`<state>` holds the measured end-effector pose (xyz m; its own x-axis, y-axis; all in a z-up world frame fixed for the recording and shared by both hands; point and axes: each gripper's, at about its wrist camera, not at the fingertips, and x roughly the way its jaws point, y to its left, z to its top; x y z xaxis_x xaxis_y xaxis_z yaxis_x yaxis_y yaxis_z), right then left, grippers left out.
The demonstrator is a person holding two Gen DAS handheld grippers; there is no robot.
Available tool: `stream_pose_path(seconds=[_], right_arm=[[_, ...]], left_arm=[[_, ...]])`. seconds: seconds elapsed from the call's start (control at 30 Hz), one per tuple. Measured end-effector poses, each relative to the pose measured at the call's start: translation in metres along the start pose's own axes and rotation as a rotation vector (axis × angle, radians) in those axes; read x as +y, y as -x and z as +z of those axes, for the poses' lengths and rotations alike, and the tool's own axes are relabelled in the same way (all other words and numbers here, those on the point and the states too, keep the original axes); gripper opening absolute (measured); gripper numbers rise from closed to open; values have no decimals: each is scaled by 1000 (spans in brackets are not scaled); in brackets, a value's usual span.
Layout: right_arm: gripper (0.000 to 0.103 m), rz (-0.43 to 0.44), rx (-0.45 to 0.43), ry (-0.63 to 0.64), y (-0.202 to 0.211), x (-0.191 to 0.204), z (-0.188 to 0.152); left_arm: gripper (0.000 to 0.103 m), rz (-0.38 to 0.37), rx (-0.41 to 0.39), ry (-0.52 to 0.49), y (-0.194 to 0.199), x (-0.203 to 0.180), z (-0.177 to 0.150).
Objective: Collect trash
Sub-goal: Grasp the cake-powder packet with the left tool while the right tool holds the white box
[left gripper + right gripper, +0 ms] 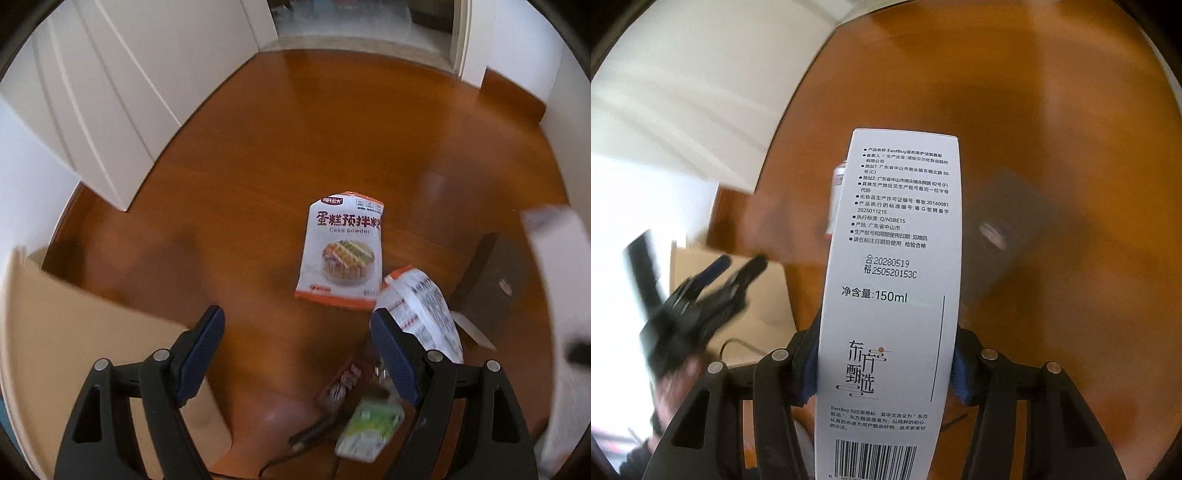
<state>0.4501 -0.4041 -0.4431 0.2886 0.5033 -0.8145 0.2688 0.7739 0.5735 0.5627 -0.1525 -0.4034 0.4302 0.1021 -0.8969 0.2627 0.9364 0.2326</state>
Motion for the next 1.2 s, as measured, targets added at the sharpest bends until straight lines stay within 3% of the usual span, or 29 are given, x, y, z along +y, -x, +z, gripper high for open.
stream_pose_path(seconds=[0.13,0.3,0.47,0.57,0.6,0.67,0.73,0.77,0.8,0.83,0.87,0.9,0.93,1.07,1.2], right_arm=[[57,70,-75,-23,10,-38,-34],[57,94,-83,-134,9,-77,-53],[57,63,-111,-222,22,-109,-62],[57,42,-119,-253,26,-118,-72],[57,43,-116,-265,23,-121,-72],[57,49,-109,-291,25,-123,-81],[57,56,-108,-311,28,-124,-80],[57,61,-110,-318,27,-120,-68],[57,66,-112,-320,26,-118,-66],[57,68,-118,-316,26,-118,-64],[57,67,-124,-312,26,-118,-63],[57,67,-128,-309,29,-119,-69],[57,70,-132,-310,30,-123,-66],[57,69,-137,-316,28,-119,-63],[57,57,-144,-314,32,-120,-70]], left_arm=[[81,-13,26,-89,-38,-25,17],[81,79,123,-114,-98,-44,32],[81,103,94,-291,-117,-84,40],[82,176,99,-336,-123,-94,39],[84,201,141,-355,-132,-97,36],[100,243,111,-363,-134,-99,38],[103,258,110,-341,-136,-96,42],[103,220,127,-297,-136,-91,45],[99,162,144,-249,-137,-86,48],[80,85,160,-179,-137,-78,49],[49,26,162,-135,-136,-74,50],[35,-23,163,-125,-134,-74,49],[24,-24,163,-144,-133,-76,47],[9,-58,154,-140,-127,-76,39],[7,-98,98,-51,-109,-57,39]])
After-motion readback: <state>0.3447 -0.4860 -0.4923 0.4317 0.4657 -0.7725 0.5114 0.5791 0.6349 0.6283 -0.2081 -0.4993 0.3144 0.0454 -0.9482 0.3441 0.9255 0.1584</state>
